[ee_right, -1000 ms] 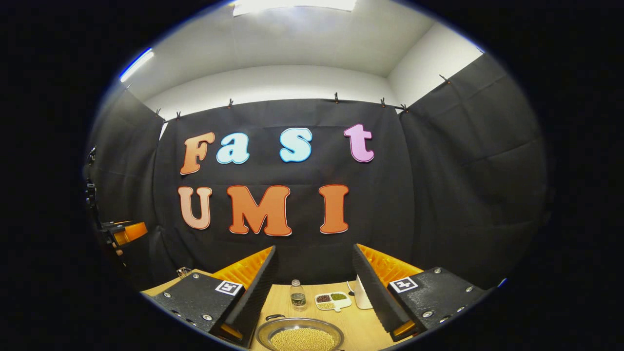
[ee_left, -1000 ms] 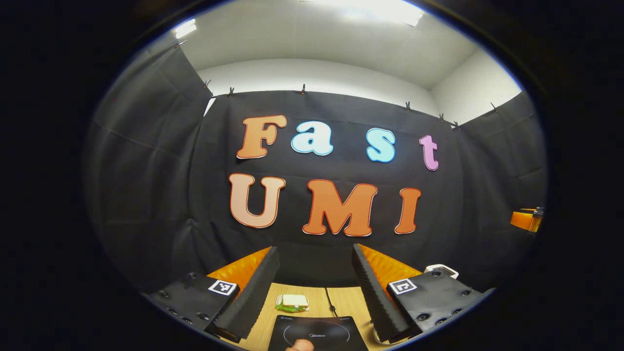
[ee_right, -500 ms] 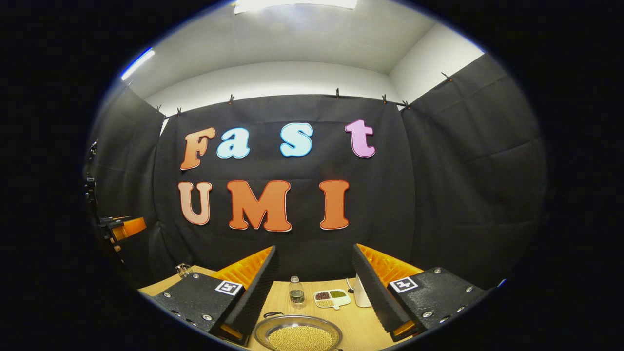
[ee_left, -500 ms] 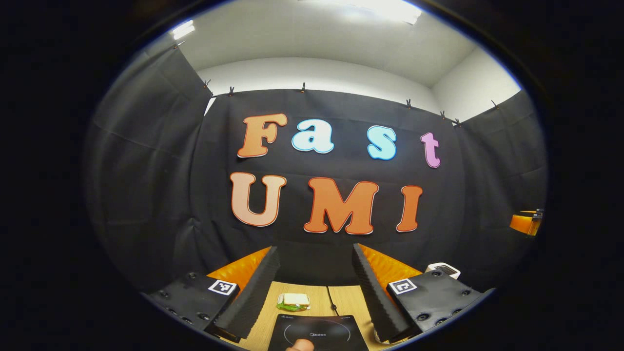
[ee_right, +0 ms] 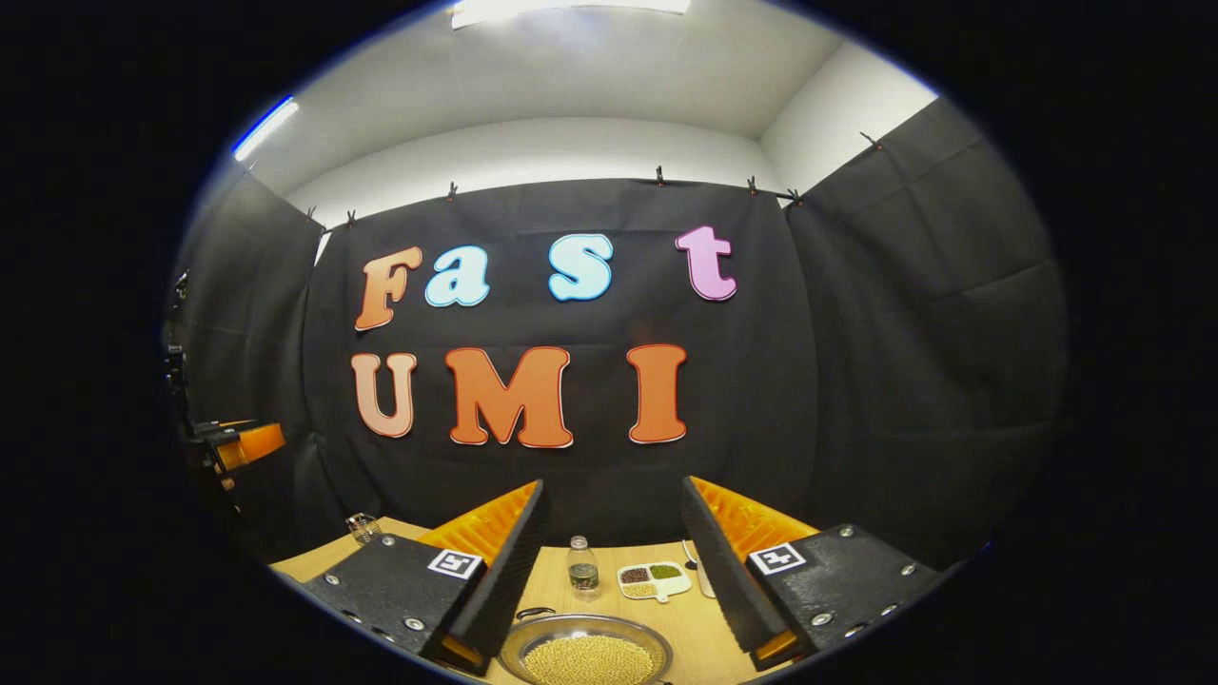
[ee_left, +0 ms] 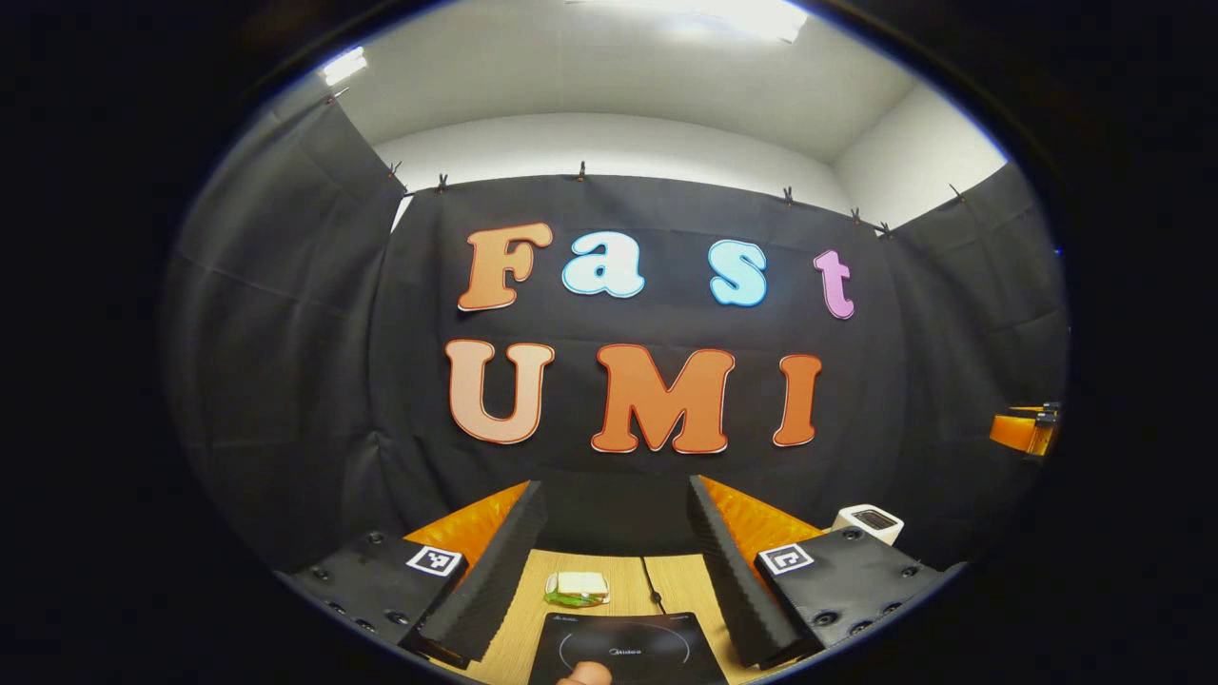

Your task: First push the handle of the pot to place it horizontally, then grasp the pot with both hands and set it on the induction cooktop.

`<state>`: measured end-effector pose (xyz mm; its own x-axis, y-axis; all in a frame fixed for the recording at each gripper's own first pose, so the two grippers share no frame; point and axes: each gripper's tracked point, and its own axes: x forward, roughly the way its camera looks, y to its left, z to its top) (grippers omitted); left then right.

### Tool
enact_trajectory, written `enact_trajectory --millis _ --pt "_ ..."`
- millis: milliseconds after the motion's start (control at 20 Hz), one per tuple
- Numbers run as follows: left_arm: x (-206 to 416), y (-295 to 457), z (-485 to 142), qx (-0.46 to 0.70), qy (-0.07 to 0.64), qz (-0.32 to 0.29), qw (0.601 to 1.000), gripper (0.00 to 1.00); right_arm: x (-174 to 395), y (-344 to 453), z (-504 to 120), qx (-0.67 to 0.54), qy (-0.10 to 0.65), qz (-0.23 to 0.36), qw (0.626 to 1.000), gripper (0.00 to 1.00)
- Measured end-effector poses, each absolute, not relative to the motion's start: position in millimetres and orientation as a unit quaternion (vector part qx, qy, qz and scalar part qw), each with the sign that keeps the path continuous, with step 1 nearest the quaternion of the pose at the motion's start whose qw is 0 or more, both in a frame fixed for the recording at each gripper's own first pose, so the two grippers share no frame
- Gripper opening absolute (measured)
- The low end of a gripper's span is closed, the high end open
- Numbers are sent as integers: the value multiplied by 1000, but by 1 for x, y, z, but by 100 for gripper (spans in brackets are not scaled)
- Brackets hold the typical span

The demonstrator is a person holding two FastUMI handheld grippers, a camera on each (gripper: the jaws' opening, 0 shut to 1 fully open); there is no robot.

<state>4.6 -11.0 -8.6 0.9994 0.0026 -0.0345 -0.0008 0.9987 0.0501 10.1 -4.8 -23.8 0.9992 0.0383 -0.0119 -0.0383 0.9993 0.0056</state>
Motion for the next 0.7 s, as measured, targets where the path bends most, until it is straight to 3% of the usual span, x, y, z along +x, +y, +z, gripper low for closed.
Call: enact_trajectory --millis 100,150,200,450,550,650,700 --pt "5 -9 -10 23 21 3 999 99 11 -4 -26 8 6 24 1000 76" --pt "7 -6 -12 23 23 4 999 99 12 -5 -27 7 6 23 1000 77" --pt "8 -4 -12 23 23 7 999 99 14 -5 -28 5 7 21 1000 65" --pt "9 -1 -15 25 23 4 999 99 14 3 -46 -3 25 32 999 30" --pt "10 1 -16 26 24 5 999 99 15 2 -55 -13 35 30 999 23" --pt "8 1 -17 25 25 4 999 99 13 -2 -63 -17 43 21 999 5" --pt "8 2 -18 24 25 5 999 99 14 -3 -69 -14 48 20 999 1"
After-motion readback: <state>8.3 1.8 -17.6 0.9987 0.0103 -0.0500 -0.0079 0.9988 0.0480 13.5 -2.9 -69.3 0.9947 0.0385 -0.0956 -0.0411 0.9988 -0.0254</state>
